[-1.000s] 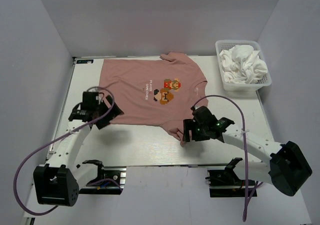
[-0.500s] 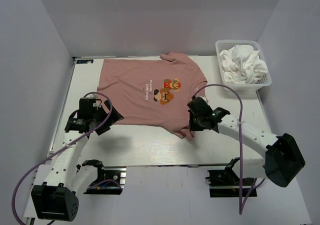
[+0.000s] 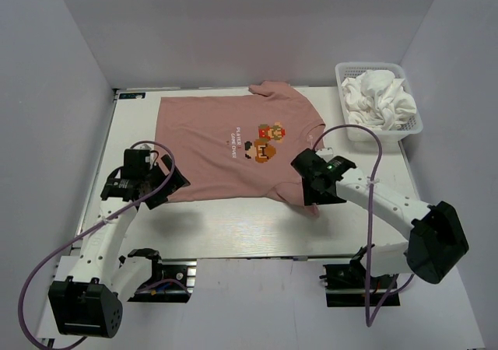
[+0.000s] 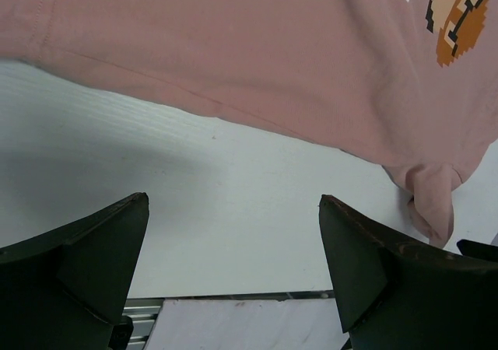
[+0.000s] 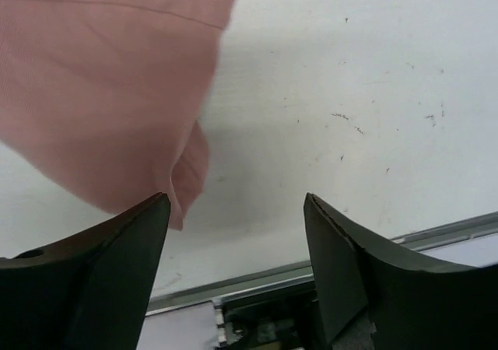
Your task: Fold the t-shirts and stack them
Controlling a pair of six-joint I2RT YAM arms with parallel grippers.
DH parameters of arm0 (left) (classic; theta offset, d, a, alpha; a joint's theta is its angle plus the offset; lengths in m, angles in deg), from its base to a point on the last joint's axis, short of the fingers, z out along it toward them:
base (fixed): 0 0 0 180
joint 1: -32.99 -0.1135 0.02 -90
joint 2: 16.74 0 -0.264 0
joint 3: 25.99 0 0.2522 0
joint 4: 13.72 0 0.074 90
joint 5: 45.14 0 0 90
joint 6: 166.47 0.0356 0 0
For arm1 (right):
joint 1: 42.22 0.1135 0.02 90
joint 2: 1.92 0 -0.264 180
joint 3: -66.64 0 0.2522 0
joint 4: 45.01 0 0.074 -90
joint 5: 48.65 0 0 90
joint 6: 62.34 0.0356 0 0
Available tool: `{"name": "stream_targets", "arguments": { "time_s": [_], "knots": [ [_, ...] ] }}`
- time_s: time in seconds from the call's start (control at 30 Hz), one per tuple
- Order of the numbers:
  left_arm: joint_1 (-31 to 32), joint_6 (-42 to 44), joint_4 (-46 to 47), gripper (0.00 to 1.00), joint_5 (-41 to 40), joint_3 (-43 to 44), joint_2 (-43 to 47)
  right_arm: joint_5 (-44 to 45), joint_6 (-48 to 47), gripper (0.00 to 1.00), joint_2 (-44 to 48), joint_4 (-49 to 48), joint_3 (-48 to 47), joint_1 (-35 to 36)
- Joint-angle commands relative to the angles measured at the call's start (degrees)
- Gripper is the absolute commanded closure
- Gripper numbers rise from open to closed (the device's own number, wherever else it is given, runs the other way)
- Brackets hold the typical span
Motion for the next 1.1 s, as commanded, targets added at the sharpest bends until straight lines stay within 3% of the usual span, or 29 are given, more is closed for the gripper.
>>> {"name": "stream_targets", "arguments": {
  "time_s": [0.0,0.03,0.07,0.17,0.43,0.53,0.6,0.63,0.67,0.77,0.83,0.97,1.07],
  "knots": [
    [-0.1,1.2,-0.5,0.0,-1.3,1.3,-0.1,-2.5,-5.6,0.27,4.9,1.1,-3.5,0.4],
    [-0.1,1.2,0.0,0.0,-1.3,1.3,-0.7,-5.6,-7.6,0.29,6.0,-4.0,-1.9,0.4],
    [-0.1,1.2,0.1,0.0,-0.7,1.3,-1.3,-15.9,-10.9,0.29,7.1,-6.0,-0.8,0.7],
    [-0.1,1.2,0.1,0.0,-0.1,0.8,-2.0,-24.6,-14.2,0.29,12.0,-13.3,5.4,1.4],
    [0.4,2.2,1.1,0.0,1.5,-0.4,-2.5,-7.6,-4.5,0.22,4.2,-14.1,11.7,0.9],
    [0.4,2.2,0.4,0.0,1.0,-0.4,-3.0,-6.3,-5.9,0.22,-1.0,-18.9,11.3,0.8],
    [0.4,2.2,-0.2,0.0,1.0,-0.4,-3.0,-7.1,-6.5,0.33,-3.0,-20.7,10.1,0.7],
    [0.4,2.2,-0.2,0.0,1.0,-0.4,-3.0,-8.6,-7.7,0.47,-5.5,-20.9,9.5,0.8],
    [0.4,2.2,-0.2,0.0,1.0,-0.4,-3.0,-9.6,-7.9,0.72,-6.1,-20.8,8.0,1.1],
    [0.4,2.8,-0.2,0.0,1.0,-0.4,-3.0,-16.9,-9.6,0.95,-5.2,-21.4,4.6,1.0],
    [0.4,2.8,0.4,0.0,1.0,0.1,-4.3,-26.0,-11.0,1.0,-2.8,-20.9,2.7,1.0],
    [0.4,3.8,1.1,0.0,1.6,1.2,-7.4,-41.6,-11.6,1.0,1.7,-19.0,-4.9,0.1],
    [0.4,3.8,2.4,0.0,2.1,1.7,-8.6,-40.3,-11.8,1.0,1.3,-14.3,-8.8,-1.5]
  ]
}}
